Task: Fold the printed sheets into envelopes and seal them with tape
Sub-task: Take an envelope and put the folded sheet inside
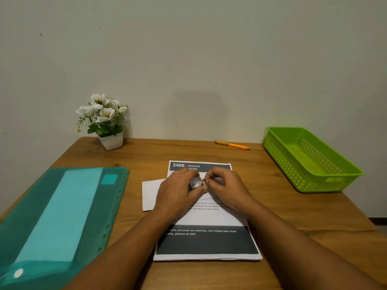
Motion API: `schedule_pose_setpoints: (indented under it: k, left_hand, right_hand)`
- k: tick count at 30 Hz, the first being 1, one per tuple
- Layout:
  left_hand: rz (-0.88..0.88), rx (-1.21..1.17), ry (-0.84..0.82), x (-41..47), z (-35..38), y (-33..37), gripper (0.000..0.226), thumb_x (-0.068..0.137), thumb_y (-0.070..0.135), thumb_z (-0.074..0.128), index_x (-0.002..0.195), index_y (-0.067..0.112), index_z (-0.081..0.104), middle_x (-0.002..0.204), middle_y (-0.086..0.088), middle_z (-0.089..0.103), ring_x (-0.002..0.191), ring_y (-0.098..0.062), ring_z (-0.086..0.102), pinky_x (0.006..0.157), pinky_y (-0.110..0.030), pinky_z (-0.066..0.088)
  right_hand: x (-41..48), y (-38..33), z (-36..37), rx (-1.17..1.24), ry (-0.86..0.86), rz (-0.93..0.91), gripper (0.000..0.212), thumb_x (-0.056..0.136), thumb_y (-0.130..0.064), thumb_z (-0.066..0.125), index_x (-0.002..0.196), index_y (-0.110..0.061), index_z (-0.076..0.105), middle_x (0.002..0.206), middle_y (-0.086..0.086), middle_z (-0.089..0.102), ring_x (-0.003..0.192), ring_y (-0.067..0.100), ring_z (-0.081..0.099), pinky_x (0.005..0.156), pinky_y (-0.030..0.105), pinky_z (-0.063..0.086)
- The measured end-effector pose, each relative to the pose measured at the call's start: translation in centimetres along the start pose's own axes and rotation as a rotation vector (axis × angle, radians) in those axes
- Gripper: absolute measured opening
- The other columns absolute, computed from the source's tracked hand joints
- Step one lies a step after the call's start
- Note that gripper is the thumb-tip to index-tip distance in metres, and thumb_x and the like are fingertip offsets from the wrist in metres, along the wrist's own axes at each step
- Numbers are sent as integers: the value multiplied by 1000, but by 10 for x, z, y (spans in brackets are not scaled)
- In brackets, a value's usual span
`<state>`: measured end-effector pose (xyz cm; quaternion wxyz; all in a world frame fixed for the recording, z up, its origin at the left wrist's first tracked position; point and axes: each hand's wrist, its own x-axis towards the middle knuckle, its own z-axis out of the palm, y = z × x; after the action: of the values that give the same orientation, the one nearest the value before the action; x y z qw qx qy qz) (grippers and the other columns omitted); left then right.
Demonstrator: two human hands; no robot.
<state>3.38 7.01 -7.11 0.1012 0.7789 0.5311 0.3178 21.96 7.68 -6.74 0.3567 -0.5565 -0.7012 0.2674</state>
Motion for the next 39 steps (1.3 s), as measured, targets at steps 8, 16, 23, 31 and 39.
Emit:
schedule_pose_setpoints:
  k: [8,16,23,31,39]
  left_hand:
    - [-22,14,15,1,1,-3,32,86,62,67,104,35,61,95,19,59,86,-6,52,63,-28,39]
    - [-77,26,29,5,3,-1,33,85,64,67,98,34,63,92,20,61,82,-6,54,61,-23,35]
    - [-56,122,9,50,4,-11,35,89,65,58,101,33,64,95,17,65,84,-13,59,63,-31,43]
    - [-131,255,-122,135,15,-35,38,99,51,55,132,32,60,123,1,62,113,-29,61,83,-41,52]
    - [-162,290,-155,154,29,-49,48,99,45,58,145,32,52,134,-4,57,122,-31,56,88,-44,53]
  right_hand:
    - [-1,3,-14,-2,70,37,15,93,-10,65,85,-20,72,83,-10,72,78,-1,64,66,14,45]
    - [4,22,-25,252,207,253,12,97,-20,67,87,-16,72,95,-2,75,96,19,68,86,47,59]
    - [4,33,-20,303,234,181,15,94,-21,71,80,-17,68,83,8,69,77,18,59,66,36,50]
    - [6,41,-18,356,235,161,18,94,-18,74,78,-16,65,74,3,64,67,7,53,58,26,45]
    - [8,42,-18,324,245,152,17,93,-17,73,78,-17,66,72,-6,62,67,4,52,60,26,45]
